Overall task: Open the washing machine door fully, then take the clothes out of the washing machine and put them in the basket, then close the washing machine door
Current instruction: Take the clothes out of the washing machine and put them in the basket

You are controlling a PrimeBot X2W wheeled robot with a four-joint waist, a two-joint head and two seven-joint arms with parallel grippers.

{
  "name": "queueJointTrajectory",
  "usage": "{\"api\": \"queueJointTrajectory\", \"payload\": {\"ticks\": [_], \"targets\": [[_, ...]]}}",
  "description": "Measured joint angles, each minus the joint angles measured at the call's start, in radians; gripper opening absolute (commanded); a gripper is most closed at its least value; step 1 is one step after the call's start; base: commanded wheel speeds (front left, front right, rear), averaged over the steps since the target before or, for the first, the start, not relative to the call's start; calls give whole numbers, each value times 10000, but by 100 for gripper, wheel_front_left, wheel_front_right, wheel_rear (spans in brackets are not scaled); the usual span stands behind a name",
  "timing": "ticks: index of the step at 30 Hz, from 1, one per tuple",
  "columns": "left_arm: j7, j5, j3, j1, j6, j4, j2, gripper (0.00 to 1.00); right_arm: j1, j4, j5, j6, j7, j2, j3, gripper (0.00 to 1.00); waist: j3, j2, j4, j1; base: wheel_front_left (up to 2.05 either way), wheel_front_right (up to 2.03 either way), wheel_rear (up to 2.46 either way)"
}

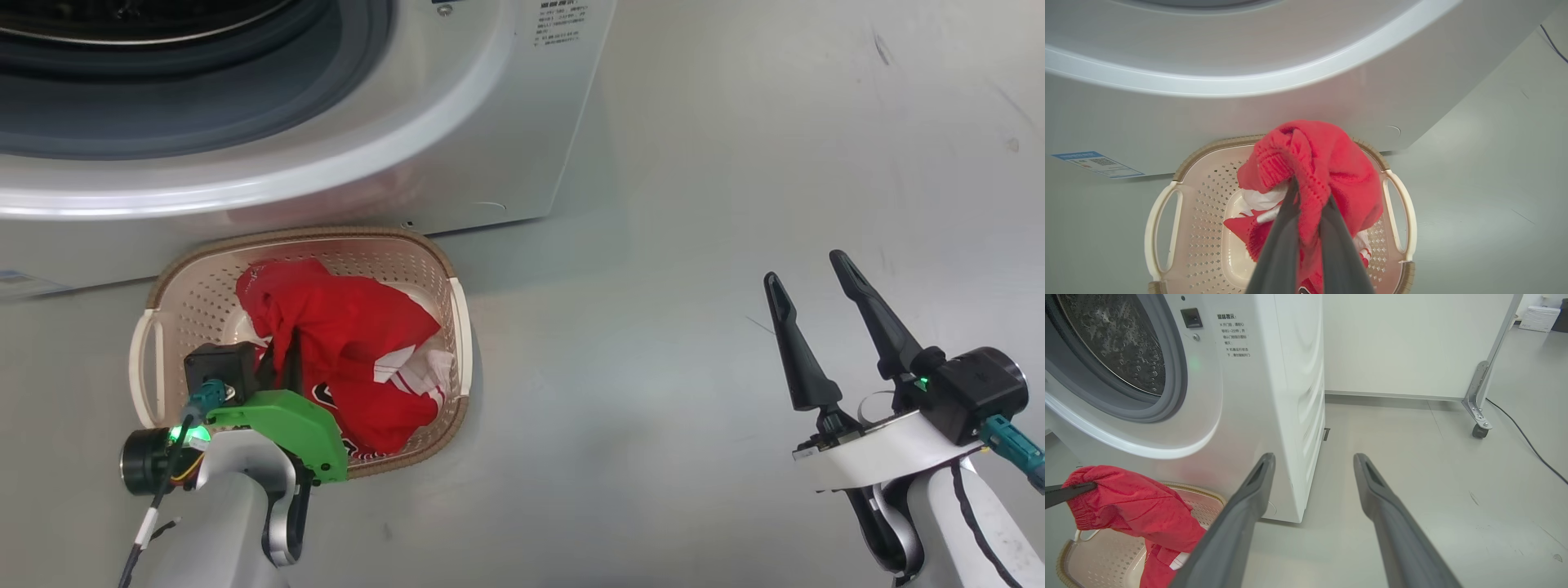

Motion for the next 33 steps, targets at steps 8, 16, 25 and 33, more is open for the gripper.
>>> {"api": "queueJointTrajectory", "payload": {"ticks": [8,16,25,33], "targets": [[42,-286,-61,-730,31,1519,-8,0,-413,-234,153,0,2,-157,17,100,868,0,-310,0,0,0,0],[94,-949,247,-1816,75,2907,-48,34,-950,-324,249,0,0,-334,370,100,1761,0,-585,0,0,0,0],[-207,-949,401,-2391,79,4102,-84,100,-1062,-228,407,0,0,-334,140,100,2031,0,-926,0,0,0,0],[-794,-1012,485,-2507,79,4813,-88,100,-1062,-113,420,0,0,-316,113,100,1825,0,-802,0,0,0,0]]}}
